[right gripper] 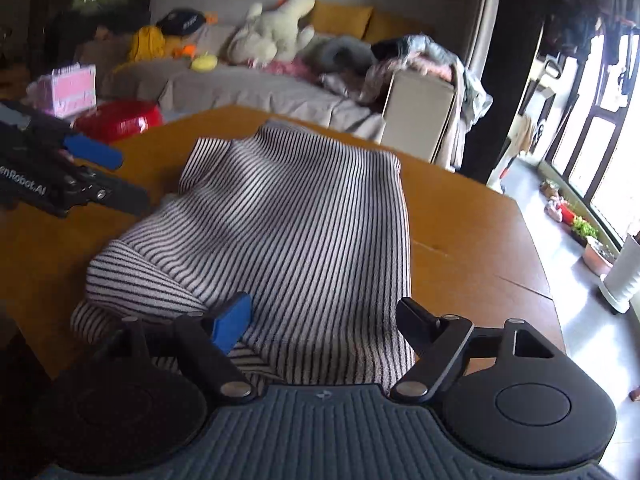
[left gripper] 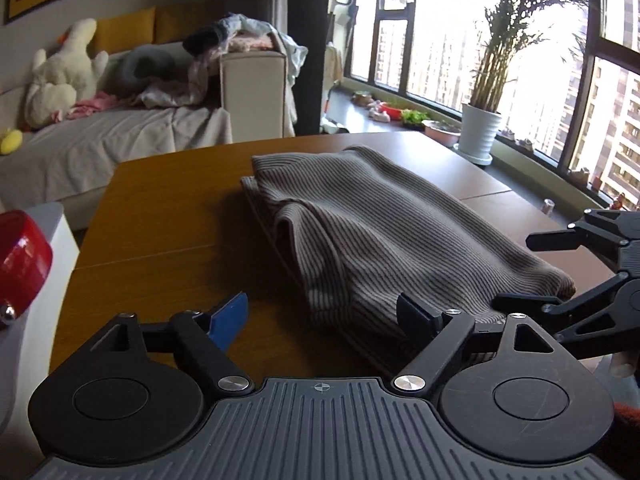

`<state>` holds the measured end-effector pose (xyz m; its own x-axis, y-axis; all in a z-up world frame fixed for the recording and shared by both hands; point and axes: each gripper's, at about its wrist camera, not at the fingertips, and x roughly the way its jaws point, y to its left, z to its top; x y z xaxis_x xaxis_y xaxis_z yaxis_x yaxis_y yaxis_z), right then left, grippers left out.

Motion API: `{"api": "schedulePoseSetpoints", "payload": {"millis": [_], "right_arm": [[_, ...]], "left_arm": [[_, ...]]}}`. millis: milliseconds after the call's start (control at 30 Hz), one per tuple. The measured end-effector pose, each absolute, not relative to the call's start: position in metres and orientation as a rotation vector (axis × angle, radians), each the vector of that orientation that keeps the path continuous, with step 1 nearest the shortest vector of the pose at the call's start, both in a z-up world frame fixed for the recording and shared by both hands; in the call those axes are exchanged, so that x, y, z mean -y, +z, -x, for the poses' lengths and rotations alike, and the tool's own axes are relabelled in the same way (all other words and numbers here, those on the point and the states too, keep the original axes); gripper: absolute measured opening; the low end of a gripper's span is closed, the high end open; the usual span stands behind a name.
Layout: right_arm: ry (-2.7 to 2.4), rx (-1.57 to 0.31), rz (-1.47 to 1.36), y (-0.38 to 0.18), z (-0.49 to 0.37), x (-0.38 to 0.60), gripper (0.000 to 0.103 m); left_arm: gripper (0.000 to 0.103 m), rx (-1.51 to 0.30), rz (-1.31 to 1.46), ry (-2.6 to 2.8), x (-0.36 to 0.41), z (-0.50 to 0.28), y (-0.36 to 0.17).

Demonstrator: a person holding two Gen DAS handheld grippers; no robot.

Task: Fold clothes

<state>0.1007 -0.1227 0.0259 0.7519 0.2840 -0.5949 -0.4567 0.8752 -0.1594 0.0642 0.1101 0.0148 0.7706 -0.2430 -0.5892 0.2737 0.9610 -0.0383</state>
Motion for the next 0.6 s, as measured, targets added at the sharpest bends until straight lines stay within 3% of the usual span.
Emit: {"api": "schedulePoseSetpoints", "payload": {"millis": [200, 467, 533, 600], "right_arm": [[0.595, -0.502, 0.407, 0.052, -0.069, 0.117, 0.085], [0.709, -0.463, 0.661, 0.021, -0.037, 0.075, 0.085], [0.713, -0.542, 0.555, 0.027, -0.051, 0.079, 0.072], [0.708, -0.660, 0.307, 0.036, -0.078, 0.097, 0.068]], "left_arm": [[0.092, -0.634, -0.037, -0.280, -0.118, -0.055, 0.018], [0.093, -0.619, -0.051, -0.315, -0.109, -0.052, 0.020], [0.093, -0.607, -0.070, -0.319, -0.110, -0.047, 0.022], [0.095, -0.591, -0.088, -0.338, -0.111, -0.041, 0.024]]}}
